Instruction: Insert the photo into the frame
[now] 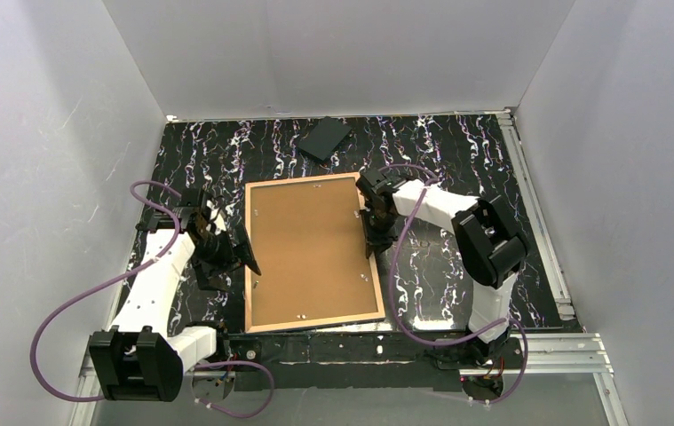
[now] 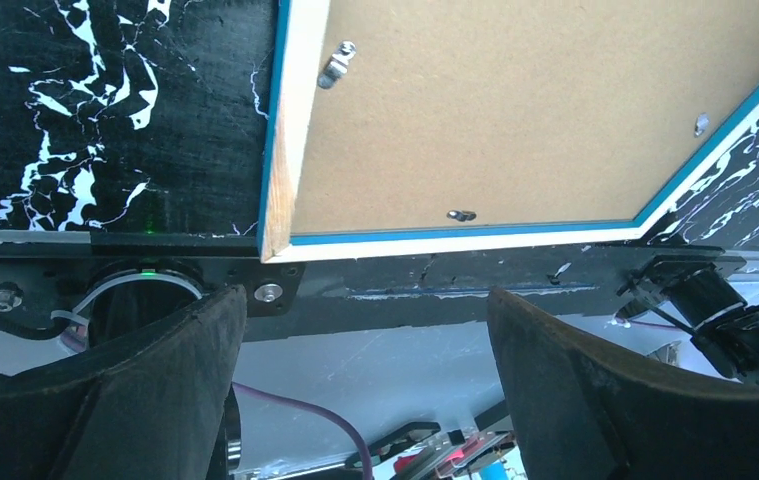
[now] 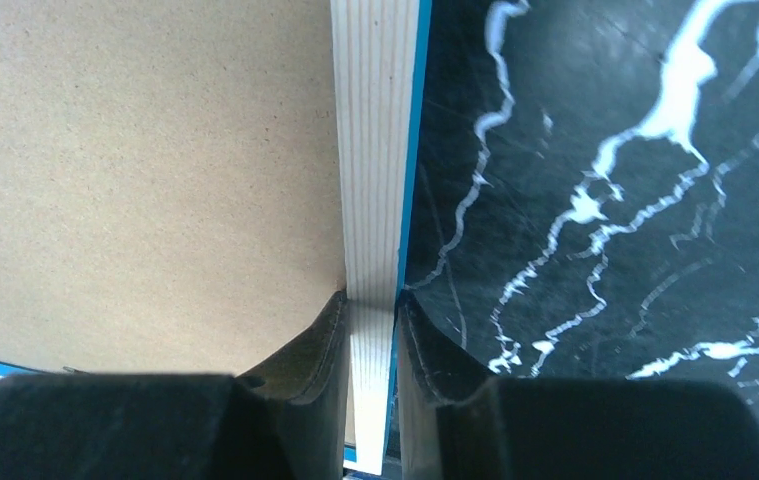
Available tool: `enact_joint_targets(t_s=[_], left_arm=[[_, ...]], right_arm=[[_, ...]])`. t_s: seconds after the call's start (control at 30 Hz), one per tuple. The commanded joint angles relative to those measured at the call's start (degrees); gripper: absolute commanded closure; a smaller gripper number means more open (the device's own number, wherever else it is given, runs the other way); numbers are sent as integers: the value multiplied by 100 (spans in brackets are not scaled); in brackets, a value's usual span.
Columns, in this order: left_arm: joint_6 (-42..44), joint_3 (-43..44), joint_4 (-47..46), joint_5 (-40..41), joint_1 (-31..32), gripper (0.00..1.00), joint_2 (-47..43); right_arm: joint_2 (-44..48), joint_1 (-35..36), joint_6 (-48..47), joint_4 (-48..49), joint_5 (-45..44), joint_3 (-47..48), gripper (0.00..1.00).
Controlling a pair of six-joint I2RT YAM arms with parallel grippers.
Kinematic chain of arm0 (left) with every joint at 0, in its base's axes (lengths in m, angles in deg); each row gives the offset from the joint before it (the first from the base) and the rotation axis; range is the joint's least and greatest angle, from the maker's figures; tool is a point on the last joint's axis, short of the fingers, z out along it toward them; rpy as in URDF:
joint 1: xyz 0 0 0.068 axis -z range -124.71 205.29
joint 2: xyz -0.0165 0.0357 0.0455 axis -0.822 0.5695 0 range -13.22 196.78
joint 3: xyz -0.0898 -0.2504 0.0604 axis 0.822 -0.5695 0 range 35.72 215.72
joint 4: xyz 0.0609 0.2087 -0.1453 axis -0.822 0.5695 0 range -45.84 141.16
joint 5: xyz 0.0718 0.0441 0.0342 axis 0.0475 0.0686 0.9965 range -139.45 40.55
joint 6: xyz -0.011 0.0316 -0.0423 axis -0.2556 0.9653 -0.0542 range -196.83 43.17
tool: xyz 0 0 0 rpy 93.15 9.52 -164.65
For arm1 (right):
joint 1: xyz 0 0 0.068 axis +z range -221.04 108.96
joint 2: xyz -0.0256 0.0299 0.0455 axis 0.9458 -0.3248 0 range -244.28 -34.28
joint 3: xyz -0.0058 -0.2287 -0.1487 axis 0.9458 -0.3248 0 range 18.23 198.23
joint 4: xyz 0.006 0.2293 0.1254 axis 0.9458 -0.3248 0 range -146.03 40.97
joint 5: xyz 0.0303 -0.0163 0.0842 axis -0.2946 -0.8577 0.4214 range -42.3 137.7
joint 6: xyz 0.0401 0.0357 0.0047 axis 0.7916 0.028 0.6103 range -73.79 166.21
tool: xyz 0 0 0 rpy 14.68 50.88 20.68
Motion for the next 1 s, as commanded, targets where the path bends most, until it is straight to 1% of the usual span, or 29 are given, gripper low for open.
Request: enact_joint_targets(t_s=[0.0, 0.2, 0.4, 0.5, 0.57, 0.63, 0.7, 0.73, 0.8, 0.97], left_arm=[[-75, -287, 355, -96, 141, 11, 141], [-295, -399, 58, 81, 558, 11, 443], [-560, -548, -380, 190, 1045, 14, 805], [-665, -605, -560, 283, 1306, 15, 1051], [-771, -671, -687, 301, 1440, 15, 1184], [-847, -739, -813, 331, 1583, 16, 1269], [-939, -808, -921, 362, 1708, 17, 1297], [-985, -844, -986, 376, 1787, 17, 1299], [-1054, -910, -1077, 419, 1975, 18, 1299], [-1305, -1167, -1364, 497, 2390, 19, 1430]], right_arm=[[518, -120, -192, -390, -443, -307, 99], [976, -271, -286, -509, -554, -701, 99], [1467, -673, -372, -364, -407, -1279, 99], [1600, -713, -437, -324, -292, -1393, 96], [1703, -712, -416, -288, -245, -1444, 71], [1883, -718, -404, -238, -179, -1501, 50], [2040, -725, -370, -222, -96, -1554, 38], [2122, -734, -346, -223, -65, -1575, 34], [2252, -739, -315, -247, 10, -1647, 31], [2352, -744, -308, -332, 94, -1854, 29]])
